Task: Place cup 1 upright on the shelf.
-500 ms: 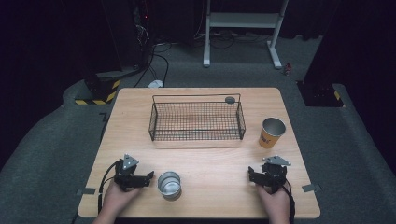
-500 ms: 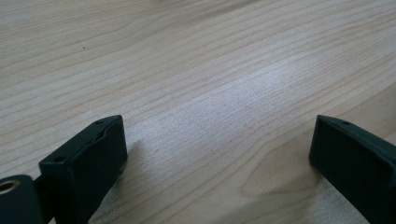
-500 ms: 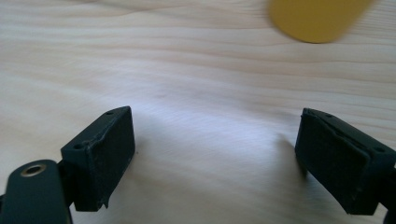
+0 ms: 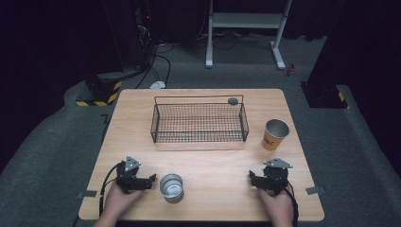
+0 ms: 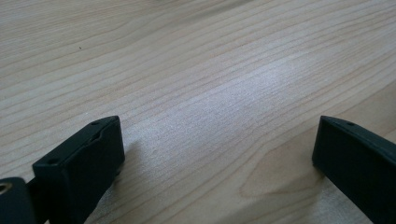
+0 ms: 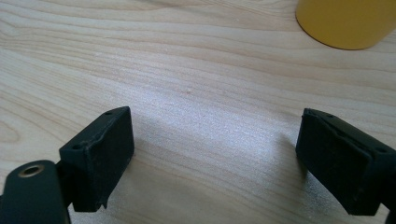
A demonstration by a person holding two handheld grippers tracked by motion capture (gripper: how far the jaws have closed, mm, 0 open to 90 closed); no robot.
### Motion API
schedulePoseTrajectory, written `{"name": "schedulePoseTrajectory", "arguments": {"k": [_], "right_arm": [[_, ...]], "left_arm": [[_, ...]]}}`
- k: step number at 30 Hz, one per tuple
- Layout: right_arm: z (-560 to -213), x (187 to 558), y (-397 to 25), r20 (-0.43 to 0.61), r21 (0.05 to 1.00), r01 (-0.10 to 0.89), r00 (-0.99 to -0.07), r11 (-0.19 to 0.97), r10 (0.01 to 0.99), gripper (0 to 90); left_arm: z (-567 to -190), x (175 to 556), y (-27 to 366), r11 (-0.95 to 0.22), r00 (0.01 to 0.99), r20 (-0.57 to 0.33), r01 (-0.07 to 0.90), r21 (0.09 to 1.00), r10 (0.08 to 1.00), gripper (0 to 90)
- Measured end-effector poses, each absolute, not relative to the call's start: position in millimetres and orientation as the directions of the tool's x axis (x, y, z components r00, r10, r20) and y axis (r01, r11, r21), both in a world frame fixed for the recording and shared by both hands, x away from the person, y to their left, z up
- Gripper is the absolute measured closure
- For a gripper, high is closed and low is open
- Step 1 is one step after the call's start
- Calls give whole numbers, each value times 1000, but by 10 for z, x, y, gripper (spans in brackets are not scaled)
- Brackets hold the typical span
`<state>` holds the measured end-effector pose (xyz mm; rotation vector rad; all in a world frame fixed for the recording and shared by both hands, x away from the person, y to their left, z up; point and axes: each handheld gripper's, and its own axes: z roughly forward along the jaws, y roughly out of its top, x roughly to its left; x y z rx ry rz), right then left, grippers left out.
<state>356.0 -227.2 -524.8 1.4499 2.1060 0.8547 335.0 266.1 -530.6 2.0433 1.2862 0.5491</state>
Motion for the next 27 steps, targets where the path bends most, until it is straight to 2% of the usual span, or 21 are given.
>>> {"name": "schedulePoseTrajectory", "arguments": {"k": [22, 27], "right_arm": [[-5248, 3563, -2272, -12, 704, 662, -351, 257, 936, 119], [-5247, 3565, -2270, -11, 704, 663, -350, 256, 937, 120]], "left_arm": [[-5301, 3363, 2664, -297, 418, 2, 641, 708, 908, 1], [-5270, 3363, 2724, -262, 409, -29, 636, 726, 912, 1]]}}
